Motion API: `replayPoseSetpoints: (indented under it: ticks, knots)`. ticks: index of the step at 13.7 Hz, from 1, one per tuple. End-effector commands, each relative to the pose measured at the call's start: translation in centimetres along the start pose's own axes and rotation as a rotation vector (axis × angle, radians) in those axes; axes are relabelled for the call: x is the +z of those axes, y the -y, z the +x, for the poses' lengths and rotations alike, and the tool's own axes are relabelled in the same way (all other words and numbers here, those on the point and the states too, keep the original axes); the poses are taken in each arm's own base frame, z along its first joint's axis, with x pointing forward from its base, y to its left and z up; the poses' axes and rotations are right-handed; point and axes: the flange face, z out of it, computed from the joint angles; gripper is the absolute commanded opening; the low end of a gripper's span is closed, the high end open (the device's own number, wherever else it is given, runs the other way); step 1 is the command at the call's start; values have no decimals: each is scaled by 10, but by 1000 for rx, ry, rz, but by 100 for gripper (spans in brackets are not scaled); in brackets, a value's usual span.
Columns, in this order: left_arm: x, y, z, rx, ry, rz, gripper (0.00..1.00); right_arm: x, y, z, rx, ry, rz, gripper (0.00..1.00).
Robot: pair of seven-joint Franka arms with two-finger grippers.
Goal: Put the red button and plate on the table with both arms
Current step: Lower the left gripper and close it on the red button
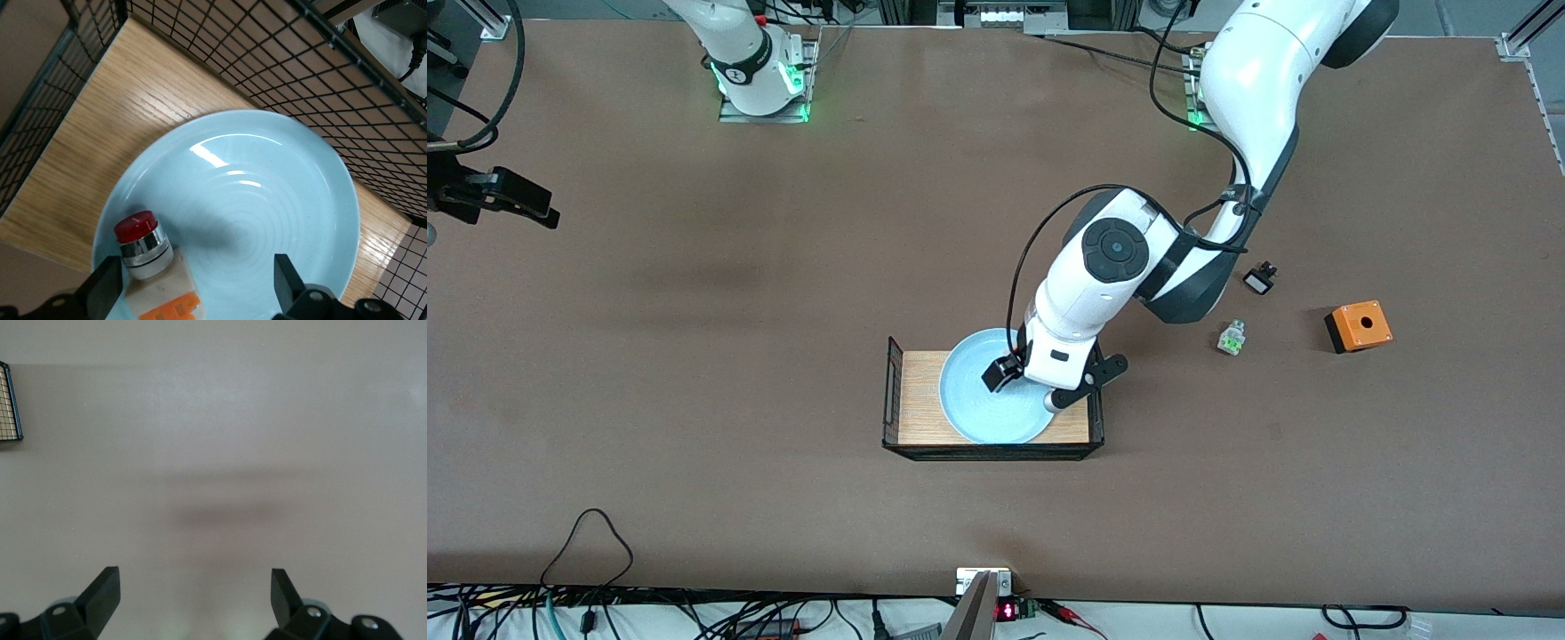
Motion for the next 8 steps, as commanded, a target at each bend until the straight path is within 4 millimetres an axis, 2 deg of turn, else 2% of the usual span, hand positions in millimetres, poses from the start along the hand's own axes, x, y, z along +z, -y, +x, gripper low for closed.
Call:
replayPoseSetpoints:
  ticks: [1,4,8]
  knots:
    - [1,-5,0,-4,-25,-1,100,-4,0,1,-8,-5,5,100]
    - [4,-4,-1,2,-25,5,99,-4,0,1,-8,-5,5,100]
    - [7,-3,-1,4,-23,11,90,-4,-1,1,-7,-5,4,100]
